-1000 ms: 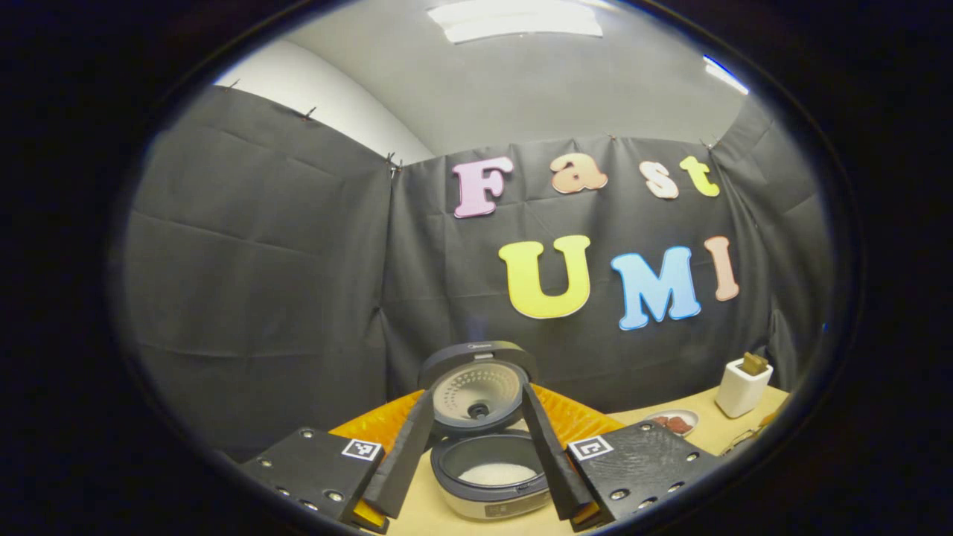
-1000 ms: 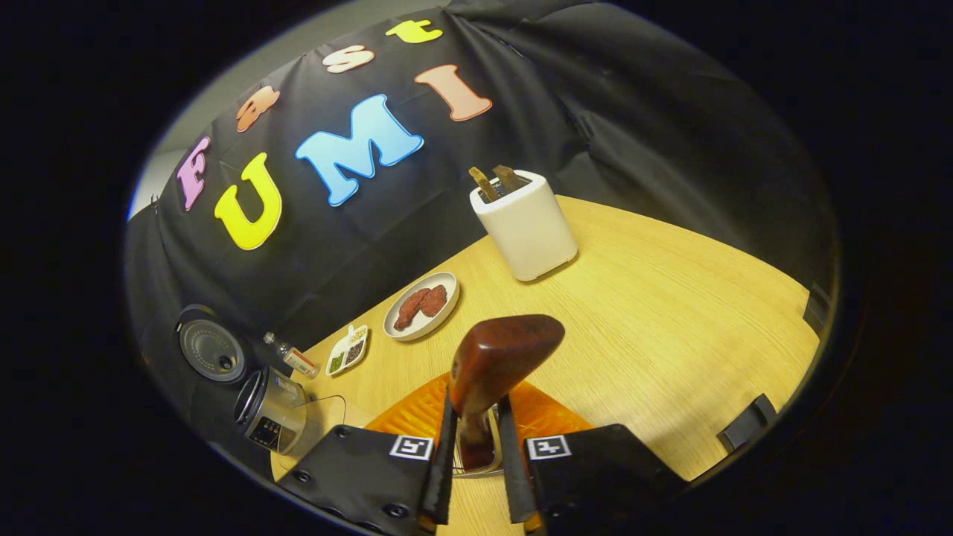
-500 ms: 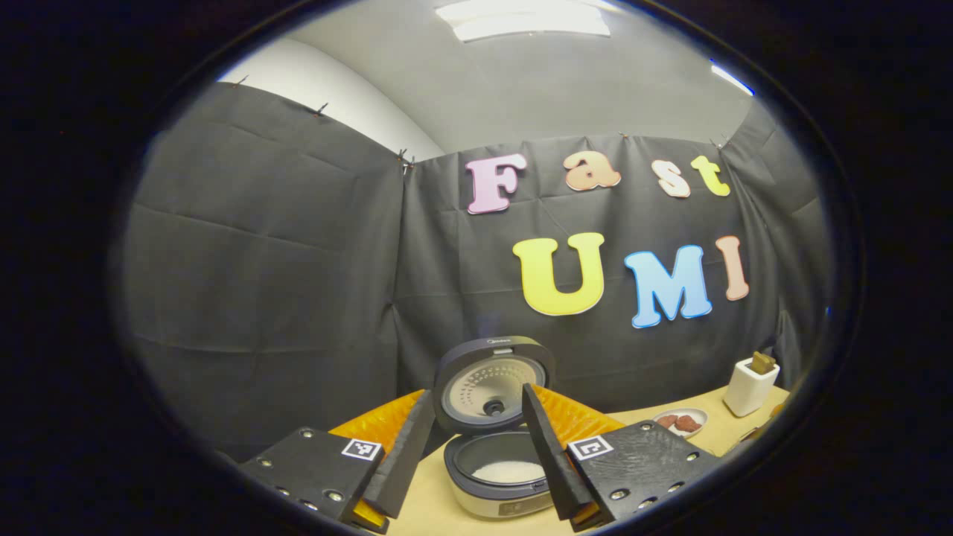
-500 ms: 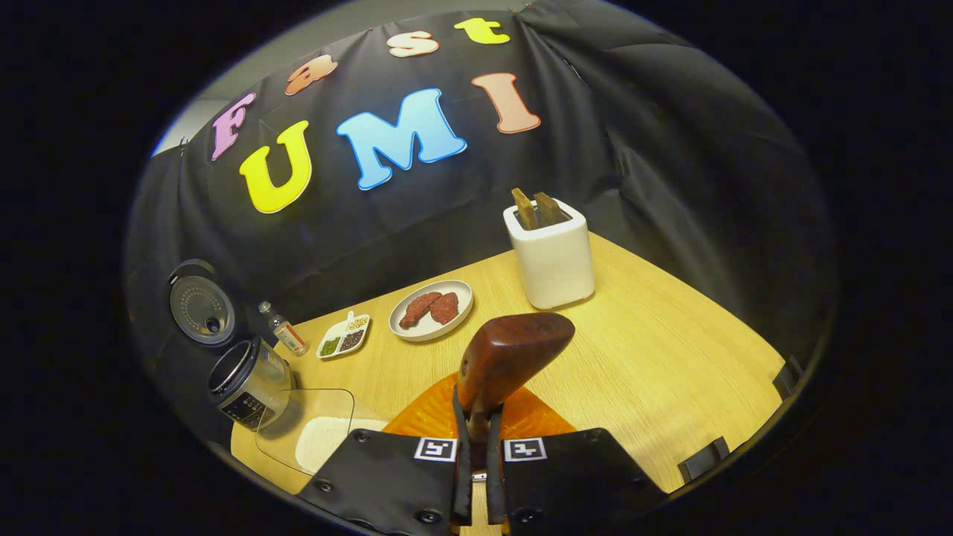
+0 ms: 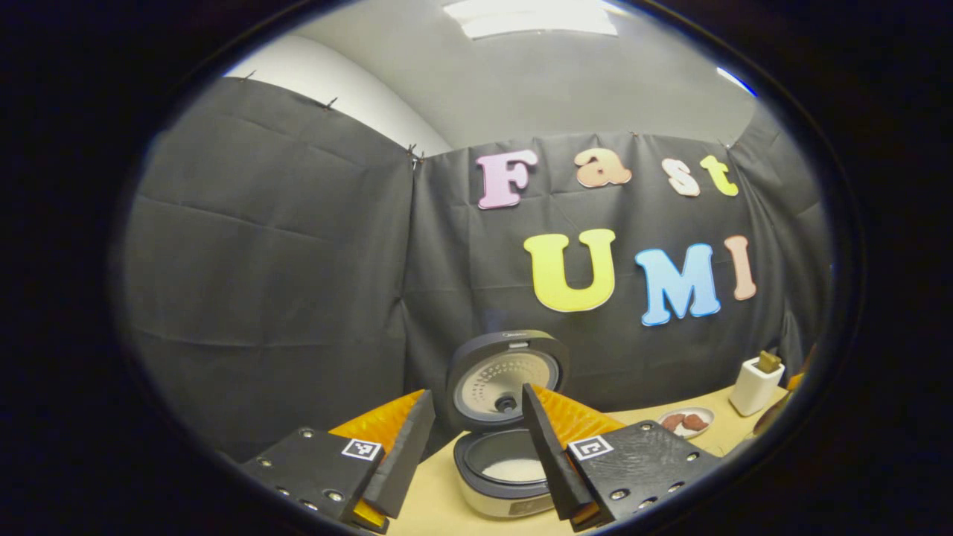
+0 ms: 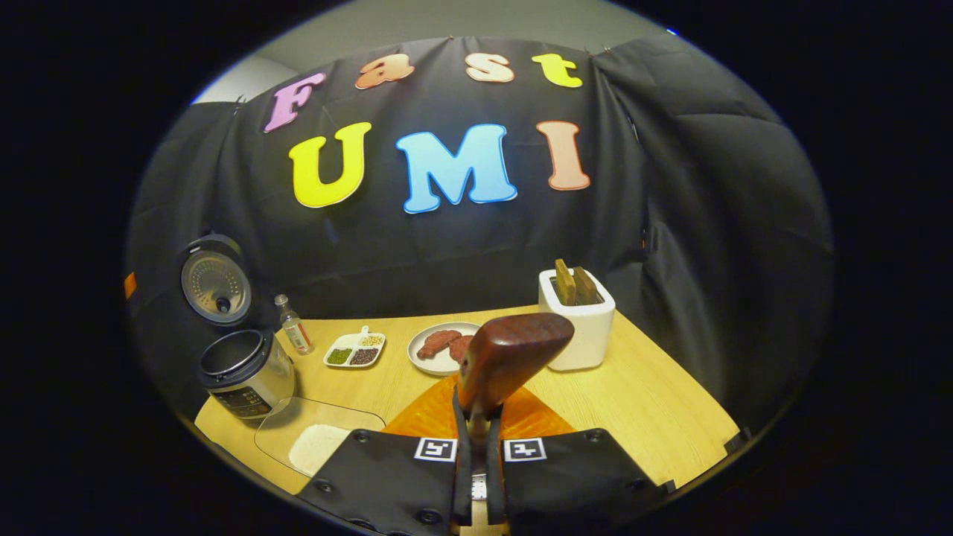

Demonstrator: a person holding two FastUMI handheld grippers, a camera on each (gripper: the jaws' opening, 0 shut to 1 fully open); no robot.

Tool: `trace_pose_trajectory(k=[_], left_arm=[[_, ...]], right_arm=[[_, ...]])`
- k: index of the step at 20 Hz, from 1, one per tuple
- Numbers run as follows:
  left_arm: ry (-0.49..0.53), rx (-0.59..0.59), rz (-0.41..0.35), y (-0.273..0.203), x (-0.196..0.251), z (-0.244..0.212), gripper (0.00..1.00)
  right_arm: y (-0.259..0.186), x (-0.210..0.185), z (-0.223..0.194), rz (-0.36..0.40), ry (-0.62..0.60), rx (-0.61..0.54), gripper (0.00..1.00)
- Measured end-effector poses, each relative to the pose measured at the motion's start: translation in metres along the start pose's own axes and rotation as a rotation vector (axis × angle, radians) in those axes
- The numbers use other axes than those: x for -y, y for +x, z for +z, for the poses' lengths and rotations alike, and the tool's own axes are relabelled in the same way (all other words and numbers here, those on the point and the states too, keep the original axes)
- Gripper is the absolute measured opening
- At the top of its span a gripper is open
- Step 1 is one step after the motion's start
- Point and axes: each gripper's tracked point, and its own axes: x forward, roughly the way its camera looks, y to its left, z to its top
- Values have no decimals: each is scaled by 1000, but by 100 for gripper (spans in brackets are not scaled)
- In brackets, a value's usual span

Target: Close the left gripper, press the button to open the rice cooker; take a wooden spoon from the chopstick holder with the right hand, scoop a spoonful of rice and pour it into the rice cooker, then put the wooden spoon back into the chopstick holder.

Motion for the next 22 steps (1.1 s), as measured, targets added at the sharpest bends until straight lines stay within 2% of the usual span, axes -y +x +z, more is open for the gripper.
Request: trace_pose_trajectory(k=[5, 6, 7, 8, 12, 13, 14, 15, 16, 17, 22], left_arm=[[6, -17, 5, 3, -13, -12, 75], [10, -18, 7, 4, -16, -14, 75], [14, -19, 10, 6, -20, -16, 75], [18, -21, 11, 7, -23, -17, 75], [37, -27, 18, 12, -37, -21, 75], [37, -26, 19, 13, -41, -22, 75], [36, -27, 24, 13, -47, -22, 75], [34, -28, 27, 13, -50, -24, 75], [32, -30, 32, 14, -54, -26, 75], [30, -33, 35, 16, -57, -29, 75], [40, -45, 55, 20, -79, -36, 75]], right_arm=[[-1, -52, 15, 103, -34, 36, 9], [0, -62, 16, 123, -34, 39, 5], [1, -73, 17, 141, -36, 40, 9], [1, -83, 16, 159, -40, 37, 5], [7, -123, 8, 224, -47, 18, 9], [8, -131, 5, 235, -59, 12, 9], [11, -138, -1, 244, -73, 2, 13], [14, -145, -9, 252, -88, -11, 9], [16, -151, -17, 259, -99, -24, 12], [19, -156, -25, 264, -110, -41, 9], [34, -176, -65, 281, -160, -111, 9]])
